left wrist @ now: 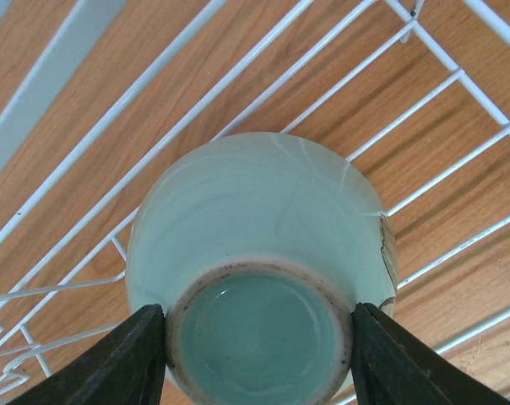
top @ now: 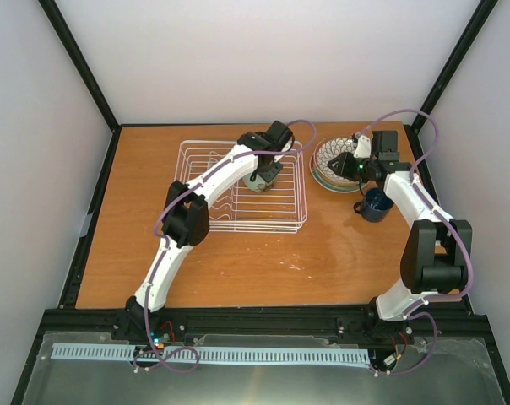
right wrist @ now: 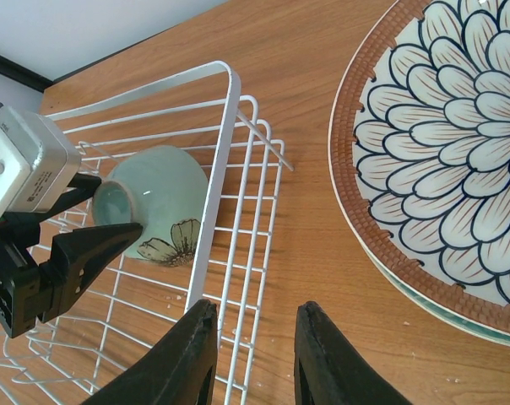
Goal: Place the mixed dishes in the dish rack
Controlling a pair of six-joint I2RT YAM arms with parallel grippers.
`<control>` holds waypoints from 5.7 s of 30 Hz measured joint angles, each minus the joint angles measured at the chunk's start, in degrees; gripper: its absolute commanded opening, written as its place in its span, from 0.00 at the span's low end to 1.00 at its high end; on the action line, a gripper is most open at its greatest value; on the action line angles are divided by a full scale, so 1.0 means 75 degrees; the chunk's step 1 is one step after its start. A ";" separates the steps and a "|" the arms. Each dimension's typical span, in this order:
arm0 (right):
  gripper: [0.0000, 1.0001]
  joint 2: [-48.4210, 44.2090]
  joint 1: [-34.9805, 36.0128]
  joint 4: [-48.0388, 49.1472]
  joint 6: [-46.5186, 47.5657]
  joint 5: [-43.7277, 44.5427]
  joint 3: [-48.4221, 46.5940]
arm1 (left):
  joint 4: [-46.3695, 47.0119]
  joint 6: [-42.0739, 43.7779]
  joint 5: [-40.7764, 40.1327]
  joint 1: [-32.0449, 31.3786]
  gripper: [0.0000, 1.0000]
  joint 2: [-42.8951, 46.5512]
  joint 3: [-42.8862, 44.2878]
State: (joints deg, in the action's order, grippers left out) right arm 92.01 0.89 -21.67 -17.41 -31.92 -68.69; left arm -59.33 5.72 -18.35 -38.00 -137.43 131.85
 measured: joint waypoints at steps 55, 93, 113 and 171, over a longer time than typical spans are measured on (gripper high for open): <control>0.24 -0.1032 -0.1105 -0.1052 -0.0487 0.2984 0.0568 | 0.4377 -0.0918 0.1268 0.1317 1.00 0.5024 -0.4313; 0.25 -0.1189 -0.2218 -0.1973 -0.0793 0.4153 0.0991 | 0.4322 -0.0889 0.2806 0.1285 0.99 0.3573 -0.4654; 0.03 0.0073 -0.2264 -0.2139 -0.0804 0.4150 0.0909 | 0.4307 -0.0883 0.2926 0.1285 0.99 0.3465 -0.4599; 0.03 0.0332 0.1256 1.4146 -0.3080 -0.0769 0.4205 | 1.0771 -0.7697 1.1138 0.1332 0.59 0.5388 -0.7615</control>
State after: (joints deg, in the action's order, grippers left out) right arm 94.50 10.31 84.42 -40.51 -37.69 -37.15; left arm 21.45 -52.01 65.19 -28.01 -97.01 74.74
